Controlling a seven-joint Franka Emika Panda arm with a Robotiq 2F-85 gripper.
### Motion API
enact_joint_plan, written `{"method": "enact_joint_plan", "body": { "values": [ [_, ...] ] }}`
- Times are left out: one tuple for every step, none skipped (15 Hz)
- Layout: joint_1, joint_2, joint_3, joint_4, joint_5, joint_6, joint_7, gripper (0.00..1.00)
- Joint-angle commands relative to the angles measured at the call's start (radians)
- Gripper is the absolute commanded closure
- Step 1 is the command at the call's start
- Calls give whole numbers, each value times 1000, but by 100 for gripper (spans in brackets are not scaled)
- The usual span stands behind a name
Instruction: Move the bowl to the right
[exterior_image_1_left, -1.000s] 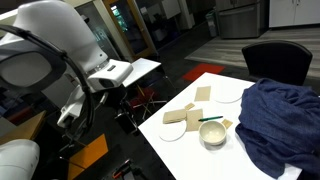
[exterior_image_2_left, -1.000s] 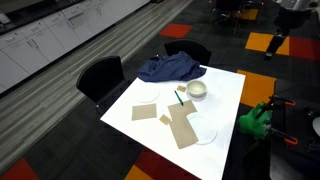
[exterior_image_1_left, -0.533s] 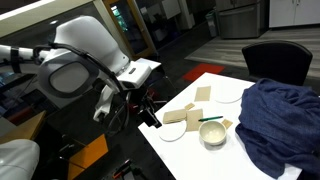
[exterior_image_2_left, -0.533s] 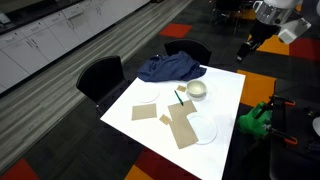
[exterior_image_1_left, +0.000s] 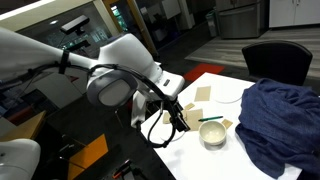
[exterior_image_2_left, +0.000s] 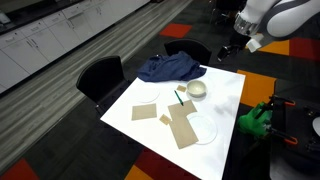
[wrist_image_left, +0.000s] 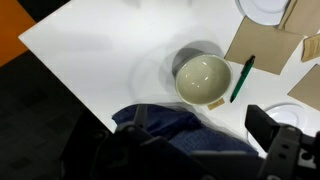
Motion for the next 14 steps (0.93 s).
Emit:
{"method": "enact_joint_plan", "body": {
  "values": [
    [5,146,-19,82,65,87,-7,0],
    [9,178,-23,98,91,99,-22,0],
    [11,212,-23,112,118,112,-40,0],
    [11,243,-21,126,138,121,-49,0],
    [11,281,-18,142,146,130,-47,0],
    [10,312,-16,156,158,134,-54,0],
    [10,344,-13,168,166,144,-54,0],
    [7,374,-8,184,178,143,-61,0],
    [10,405,-15,198,165,144,-44,0],
    [4,434,-9,214,179,142,-50,0],
    [5,460,-12,226,176,140,-42,0],
    [12,484,-21,239,166,135,-28,0],
    [18,432,-27,200,156,121,-29,0],
    [18,452,-27,208,156,121,-30,0]
  ]
}}
